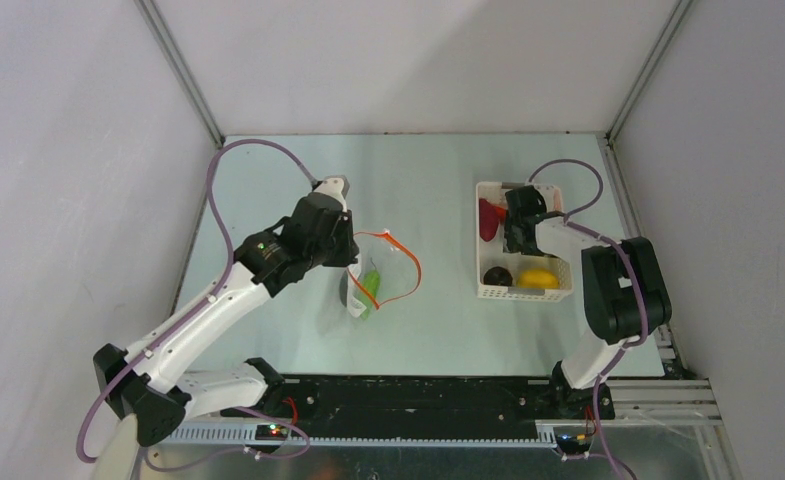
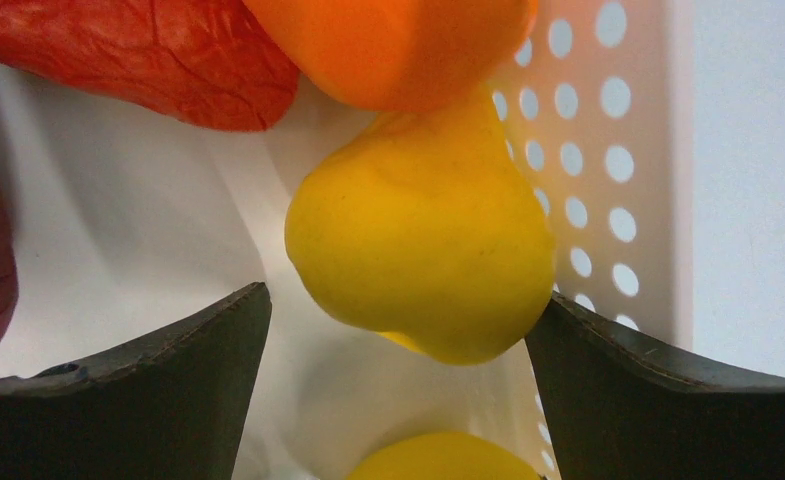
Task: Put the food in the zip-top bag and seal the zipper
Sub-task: Pick up the fake fruit from the bin.
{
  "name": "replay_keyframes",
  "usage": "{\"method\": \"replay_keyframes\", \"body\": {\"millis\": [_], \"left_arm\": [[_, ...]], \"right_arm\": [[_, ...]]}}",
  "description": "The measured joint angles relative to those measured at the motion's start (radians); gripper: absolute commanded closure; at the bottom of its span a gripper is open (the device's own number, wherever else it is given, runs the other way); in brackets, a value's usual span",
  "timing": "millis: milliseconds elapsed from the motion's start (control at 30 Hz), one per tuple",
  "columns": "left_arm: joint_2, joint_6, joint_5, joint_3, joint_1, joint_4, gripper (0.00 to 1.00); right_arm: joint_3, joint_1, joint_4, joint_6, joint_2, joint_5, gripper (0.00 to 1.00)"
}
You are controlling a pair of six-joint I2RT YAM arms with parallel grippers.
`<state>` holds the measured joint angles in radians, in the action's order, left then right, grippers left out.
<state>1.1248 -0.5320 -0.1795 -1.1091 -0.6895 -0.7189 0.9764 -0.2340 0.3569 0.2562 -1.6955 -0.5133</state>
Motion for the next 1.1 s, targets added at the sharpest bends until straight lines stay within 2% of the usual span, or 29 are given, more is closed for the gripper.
{"method": "replay_keyframes", "body": {"millis": [267, 467, 600, 700, 900, 1100], "left_arm": [[0.002, 0.0, -0.001, 0.0, 0.005, 0.0, 1.0], [0.0, 0.0, -0.019, 0.0, 0.012, -0.001, 1.0], [-0.005, 0.0, -0.02, 0.0, 0.016, 0.0, 1.0], [-0.01, 0.0, -0.019, 0.0, 0.016, 0.0, 1.0], [-0.015, 0.0, -0.009, 0.0, 0.017, 0.0, 1.0], [-0.024, 0.0, -0.008, 0.0, 0.018, 0.0, 1.0]], "right_arm": [[0.008, 0.009, -0.099, -0.063, -0.028, 0.026, 0.05], [0.017, 0.01, -0.134, -0.075, -0.047, 0.029, 0.21], [0.017, 0.01, -0.136, -0.075, -0.045, 0.033, 0.36], [0.017, 0.01, -0.113, -0.073, -0.021, 0.033, 0.39], [0.017, 0.01, -0.034, -0.06, 0.138, 0.035, 0.48], [0.017, 0.008, 0.022, -0.023, 0.38, 0.16, 0.52]]}}
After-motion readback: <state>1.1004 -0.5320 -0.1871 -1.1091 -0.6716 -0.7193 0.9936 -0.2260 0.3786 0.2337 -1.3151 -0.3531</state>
